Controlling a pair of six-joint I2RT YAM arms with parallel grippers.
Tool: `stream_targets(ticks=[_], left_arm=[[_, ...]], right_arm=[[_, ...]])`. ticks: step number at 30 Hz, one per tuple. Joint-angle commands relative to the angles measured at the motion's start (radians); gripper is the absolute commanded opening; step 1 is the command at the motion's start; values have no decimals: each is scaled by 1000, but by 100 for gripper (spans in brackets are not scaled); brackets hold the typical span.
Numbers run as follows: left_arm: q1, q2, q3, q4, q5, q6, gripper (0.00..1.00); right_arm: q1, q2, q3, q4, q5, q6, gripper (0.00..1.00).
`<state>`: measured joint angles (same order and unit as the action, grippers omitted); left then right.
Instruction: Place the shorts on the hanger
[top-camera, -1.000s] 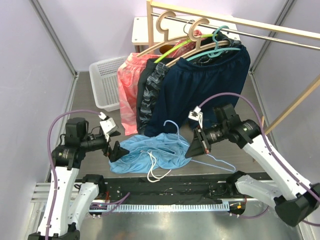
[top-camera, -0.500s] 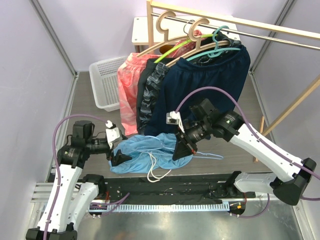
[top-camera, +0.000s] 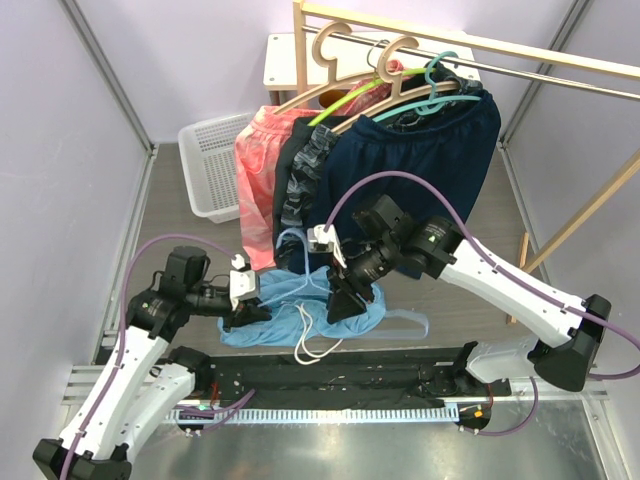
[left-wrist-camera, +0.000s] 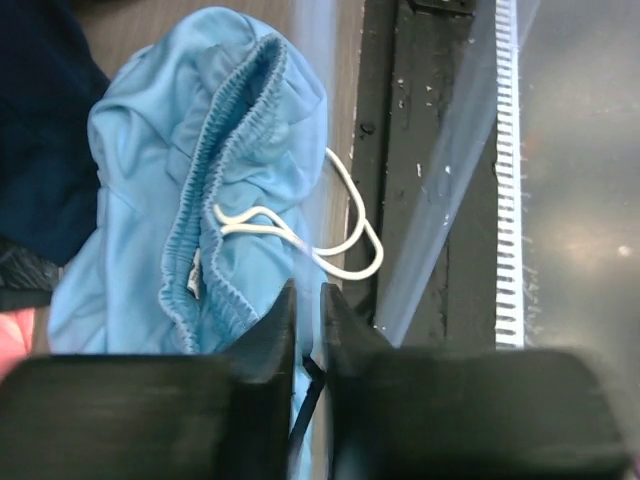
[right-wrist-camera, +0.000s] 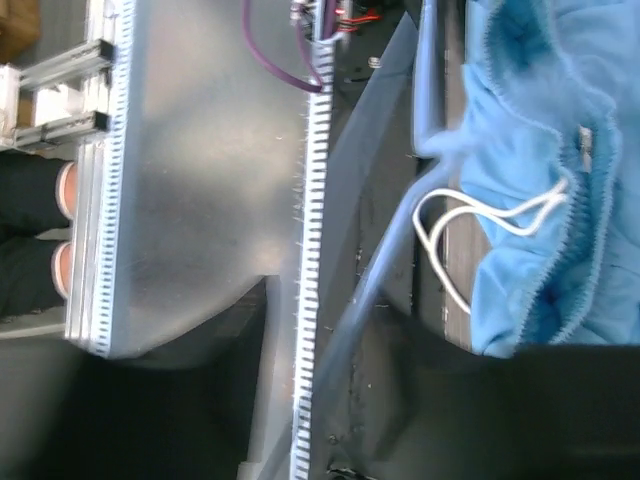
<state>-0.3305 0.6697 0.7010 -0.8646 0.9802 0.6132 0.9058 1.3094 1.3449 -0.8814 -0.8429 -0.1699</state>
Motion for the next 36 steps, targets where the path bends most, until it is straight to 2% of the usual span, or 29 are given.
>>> stream_targets(ticks=[1,3,4,5,7,9,12,18,21,26,29,30,32,33,34,35,36], left_arm=[[-4,19,34,39,-38,-82,1],[-4,13,44,61,-81,-115,0],[-2,11,49,59,-84,-119,0],[-4,13,54,49,-83,-106,0],[-4,16,64,17,-89,-73,0],[-5,15,71,-11,-115,-3,0],[-4,18,91,-43,-159,80,0],[-16,50,135,-163,-167,235,0],[-25,42,130,-171,-170,252,0],[-35,54,130,-154,-182,226,0],[-35,57,124,-131,-184,201,0],[-35,56,115,-129,-181,200,0],[-35,42,103,-111,-184,191,0],[-35,38,98,-103,-183,181,0],[-35,33,88,-96,-186,175,2],[-33,27,86,-93,-187,163,5],[-33,24,83,-88,-204,148,15]], right_arm=[[5,-7,66,25,146,-56,68],[5,-18,92,38,276,-34,82],[5,-24,100,45,318,-23,95],[5,-33,111,47,352,-31,98],[5,-38,141,38,418,-49,100],[5,-20,187,-2,416,-103,100],[4,31,261,-57,346,-152,100],[-2,120,374,-54,280,-131,100],[-1,169,407,-51,248,-140,98],[8,231,433,-38,189,-141,81],[28,243,409,-24,186,-145,67],[33,243,393,-18,185,-143,56],[35,240,350,-13,183,-155,46],[35,238,341,-11,183,-163,31],[33,235,333,-11,192,-171,23],[33,232,329,-16,197,-178,15],[33,225,329,-19,203,-192,1]])
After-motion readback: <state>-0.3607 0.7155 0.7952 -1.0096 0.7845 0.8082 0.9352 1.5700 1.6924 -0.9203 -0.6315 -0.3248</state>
